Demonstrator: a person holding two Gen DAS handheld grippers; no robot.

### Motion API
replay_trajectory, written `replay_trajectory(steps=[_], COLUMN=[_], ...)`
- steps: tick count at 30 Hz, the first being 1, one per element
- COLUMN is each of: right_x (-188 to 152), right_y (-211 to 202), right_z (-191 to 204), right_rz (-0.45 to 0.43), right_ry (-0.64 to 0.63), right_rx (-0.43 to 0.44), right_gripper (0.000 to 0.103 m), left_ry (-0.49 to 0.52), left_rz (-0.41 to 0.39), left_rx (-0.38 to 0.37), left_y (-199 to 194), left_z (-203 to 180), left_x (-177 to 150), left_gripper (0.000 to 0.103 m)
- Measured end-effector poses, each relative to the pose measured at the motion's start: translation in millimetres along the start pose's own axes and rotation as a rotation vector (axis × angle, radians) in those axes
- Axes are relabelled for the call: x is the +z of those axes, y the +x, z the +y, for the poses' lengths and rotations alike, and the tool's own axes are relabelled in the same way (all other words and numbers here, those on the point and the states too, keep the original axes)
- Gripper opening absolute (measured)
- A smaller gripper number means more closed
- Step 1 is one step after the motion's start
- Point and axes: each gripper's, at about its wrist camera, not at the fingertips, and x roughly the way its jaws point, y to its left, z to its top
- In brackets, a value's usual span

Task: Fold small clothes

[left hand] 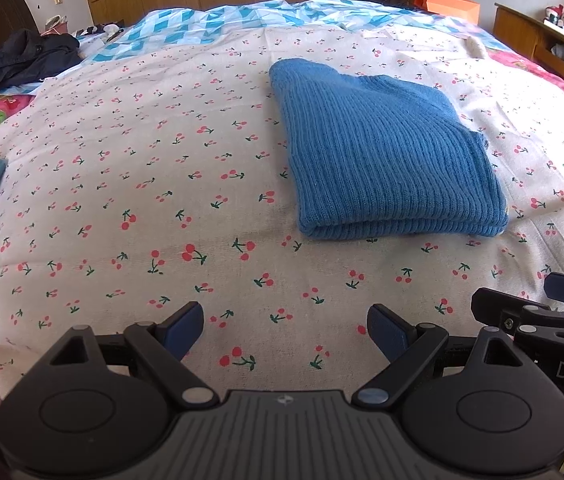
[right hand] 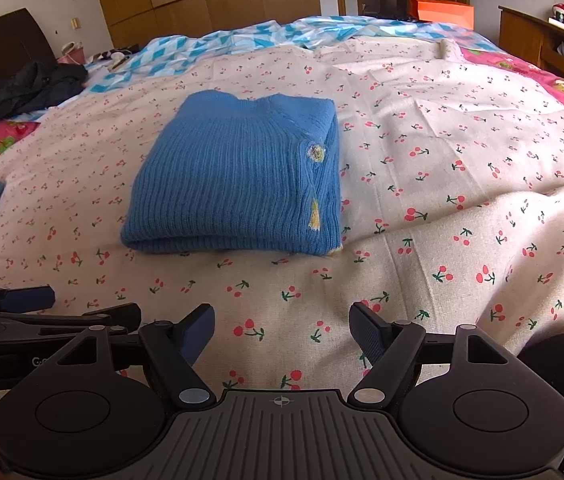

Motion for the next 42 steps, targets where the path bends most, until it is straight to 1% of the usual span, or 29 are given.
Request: replay_trajectory(steps=[14, 21, 34, 42], right_x=[0.0, 0.0, 0.0, -0.9], right_y=[1.9, 2.1, 3.2, 3.8], right_z=[-2.8, -3.9, -3.4, -3.4], right_rz=[0.023, 0.026, 0.036, 0.039], right_ry=[0.014, 0.016, 0.008, 0.004], right_rx=[-0.025, -0.052, -0.049, -0.054], right_gripper=[0.076, 0.076, 0.076, 0.076], left_ry=[-0.011, -0.017, -0.018, -0.018], left_rz=[0.008, 0.011, 0.013, 0.028], left_rx=[-0.021, -0.034, -0.029, -0.027], left_y=[-0.4, -1.0, -1.0, 0.4], left_z=[0.3, 0.3, 0.3, 0.4], left_x=[0.3, 0.2, 0.8, 1.6], left_gripper=[0.094, 0.094, 0.094, 0.093])
